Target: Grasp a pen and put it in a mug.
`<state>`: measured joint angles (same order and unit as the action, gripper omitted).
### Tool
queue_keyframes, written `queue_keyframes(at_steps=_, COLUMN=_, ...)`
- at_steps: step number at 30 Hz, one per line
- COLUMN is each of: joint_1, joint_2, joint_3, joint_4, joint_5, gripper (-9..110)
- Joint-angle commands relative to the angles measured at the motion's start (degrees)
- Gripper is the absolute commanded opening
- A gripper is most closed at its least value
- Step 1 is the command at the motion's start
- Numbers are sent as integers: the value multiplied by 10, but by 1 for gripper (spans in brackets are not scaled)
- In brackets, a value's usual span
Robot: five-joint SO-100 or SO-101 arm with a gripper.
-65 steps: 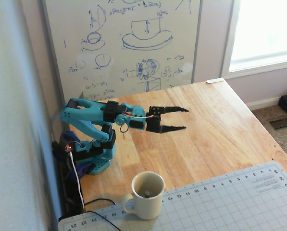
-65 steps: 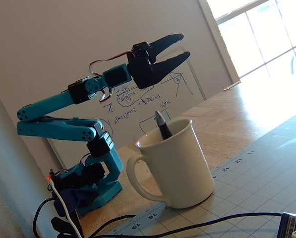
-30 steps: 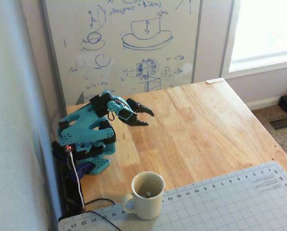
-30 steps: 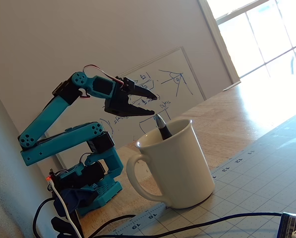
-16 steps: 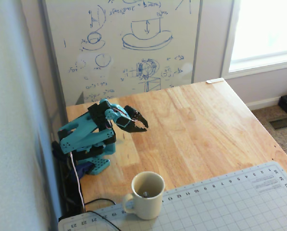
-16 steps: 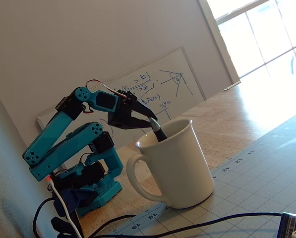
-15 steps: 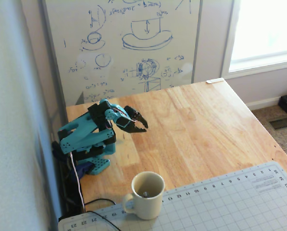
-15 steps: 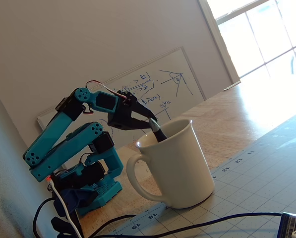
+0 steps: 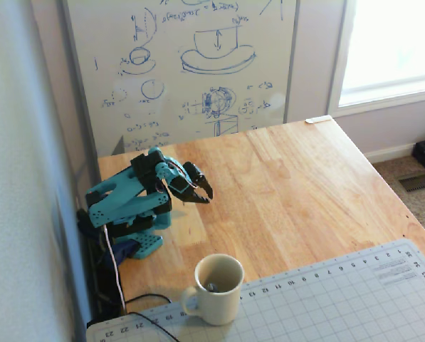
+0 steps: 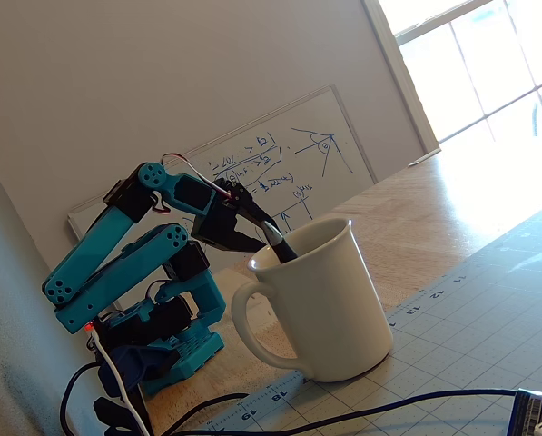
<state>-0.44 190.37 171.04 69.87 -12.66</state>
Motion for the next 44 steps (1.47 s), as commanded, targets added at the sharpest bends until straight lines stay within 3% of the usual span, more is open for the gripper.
queue_keyframes(at_steps=1, joint_1=4, joint_2=11, joint_3=25, joint_4=-6, joint_5=8, gripper=2)
queue_keyframes(at_steps=44, joint_1=8, joint_2=12, joint_3=82, joint_4=-24, joint_5=16, gripper=3)
